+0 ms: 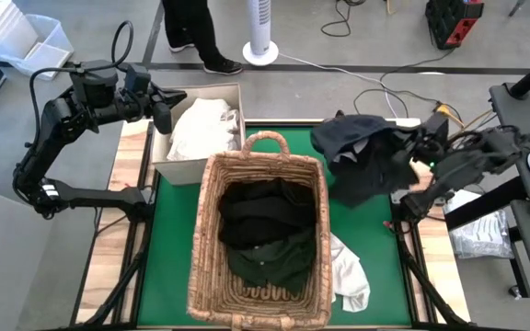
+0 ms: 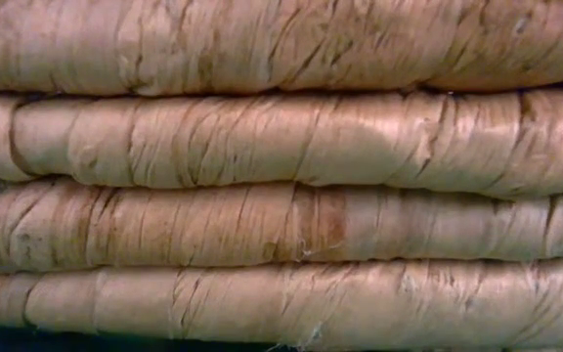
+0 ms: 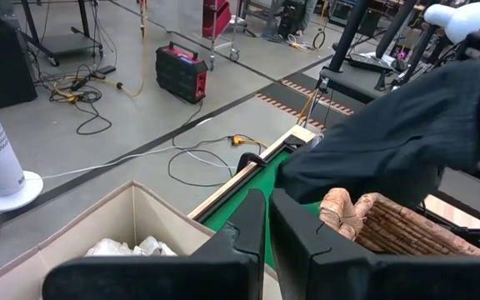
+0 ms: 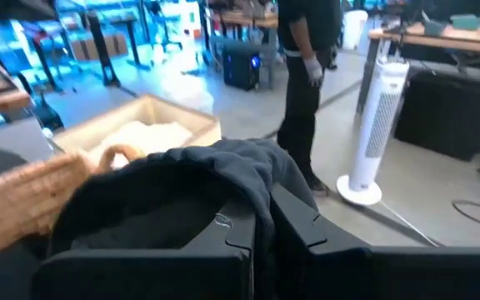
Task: Pick & Place Cloths
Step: Put the black shorts into the brown basket
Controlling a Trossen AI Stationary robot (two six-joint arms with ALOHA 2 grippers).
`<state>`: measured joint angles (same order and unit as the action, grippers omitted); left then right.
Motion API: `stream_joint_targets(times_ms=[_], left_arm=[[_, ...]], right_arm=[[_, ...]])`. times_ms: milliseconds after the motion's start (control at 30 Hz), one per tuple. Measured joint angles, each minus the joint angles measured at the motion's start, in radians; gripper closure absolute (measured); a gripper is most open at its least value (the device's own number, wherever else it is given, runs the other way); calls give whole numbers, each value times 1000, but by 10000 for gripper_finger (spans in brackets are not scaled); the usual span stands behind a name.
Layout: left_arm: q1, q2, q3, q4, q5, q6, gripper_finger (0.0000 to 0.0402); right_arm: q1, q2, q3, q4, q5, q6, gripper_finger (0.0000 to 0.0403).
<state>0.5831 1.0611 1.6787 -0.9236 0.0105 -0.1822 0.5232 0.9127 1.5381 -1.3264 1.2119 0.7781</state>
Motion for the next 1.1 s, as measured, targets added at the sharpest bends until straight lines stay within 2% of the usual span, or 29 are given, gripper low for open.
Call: stream_joint_targets(times_ms=[133,333,567,733,967,1100], left_arm=[[0,0,0,1,0,0,401],[0,0,0,5,0,0,401],[0,0,0,5,0,1,401],[0,0,0,13,0,1,401],[0,0,0,32,0,1,401],[0,0,0,44,0,1,401]], right_arm=[[0,0,53,182,20,-195,391],[0,-1,99,595,16,-595,391],[0,1,130,1000,-114,-961,391],[0,21,169,1131,-258,-1081,391],[0,100,276,1187,-422,-1109,391],[0,172,371,1196,-461,-1125,391]])
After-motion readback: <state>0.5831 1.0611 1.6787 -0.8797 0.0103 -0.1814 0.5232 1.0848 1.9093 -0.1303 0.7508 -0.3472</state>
